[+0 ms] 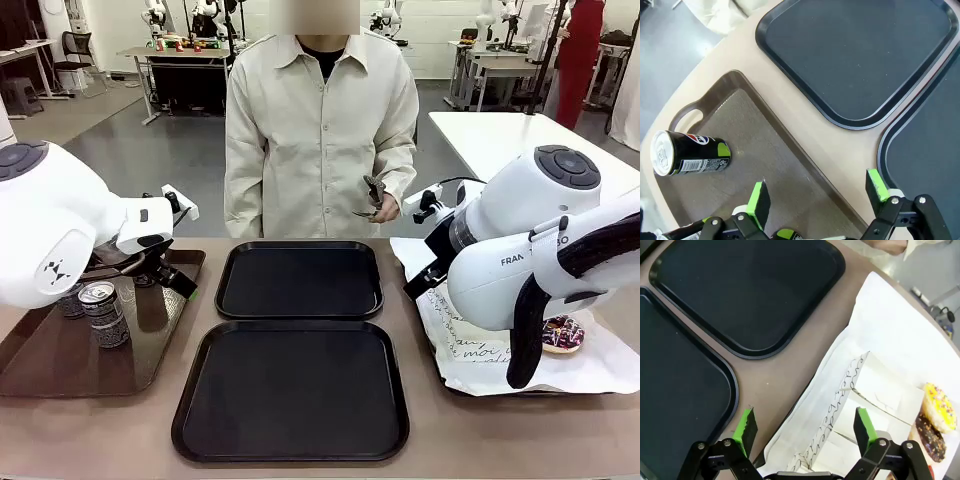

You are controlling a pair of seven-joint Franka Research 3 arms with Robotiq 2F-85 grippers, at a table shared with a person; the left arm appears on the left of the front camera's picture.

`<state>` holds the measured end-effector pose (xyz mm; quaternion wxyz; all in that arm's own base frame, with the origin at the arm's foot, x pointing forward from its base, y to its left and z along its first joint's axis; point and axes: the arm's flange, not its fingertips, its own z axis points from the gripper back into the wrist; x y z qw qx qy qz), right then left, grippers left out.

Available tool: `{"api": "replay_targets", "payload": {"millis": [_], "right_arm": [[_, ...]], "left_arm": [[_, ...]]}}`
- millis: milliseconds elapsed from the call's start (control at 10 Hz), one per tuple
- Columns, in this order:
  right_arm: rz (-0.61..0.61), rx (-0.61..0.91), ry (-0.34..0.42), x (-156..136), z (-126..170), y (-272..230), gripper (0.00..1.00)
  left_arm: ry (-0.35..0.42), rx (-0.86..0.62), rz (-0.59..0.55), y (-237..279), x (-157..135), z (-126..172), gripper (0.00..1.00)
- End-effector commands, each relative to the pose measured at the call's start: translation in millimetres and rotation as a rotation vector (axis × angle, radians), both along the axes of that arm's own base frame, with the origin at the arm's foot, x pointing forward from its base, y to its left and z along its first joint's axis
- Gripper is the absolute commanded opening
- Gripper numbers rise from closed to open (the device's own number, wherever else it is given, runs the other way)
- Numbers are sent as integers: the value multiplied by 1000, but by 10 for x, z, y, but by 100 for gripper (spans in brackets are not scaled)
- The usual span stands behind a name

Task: Set up donuts and drinks on trays.
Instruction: Pick up one Pepsi coke and place it on the Flat Tray.

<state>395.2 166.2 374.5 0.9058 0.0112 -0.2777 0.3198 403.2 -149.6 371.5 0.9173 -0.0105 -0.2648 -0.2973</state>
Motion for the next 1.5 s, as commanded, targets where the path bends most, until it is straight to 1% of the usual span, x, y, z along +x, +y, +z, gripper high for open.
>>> {"api": "replay_targets", "payload": {"millis": [0,1400], "right_arm": [[0,0,0,0,0,0,100],[0,0,0,0,0,0,100]], "left_arm": [[0,0,0,-1,-1,0,100],[0,0,0,-1,-1,0,100]]}}
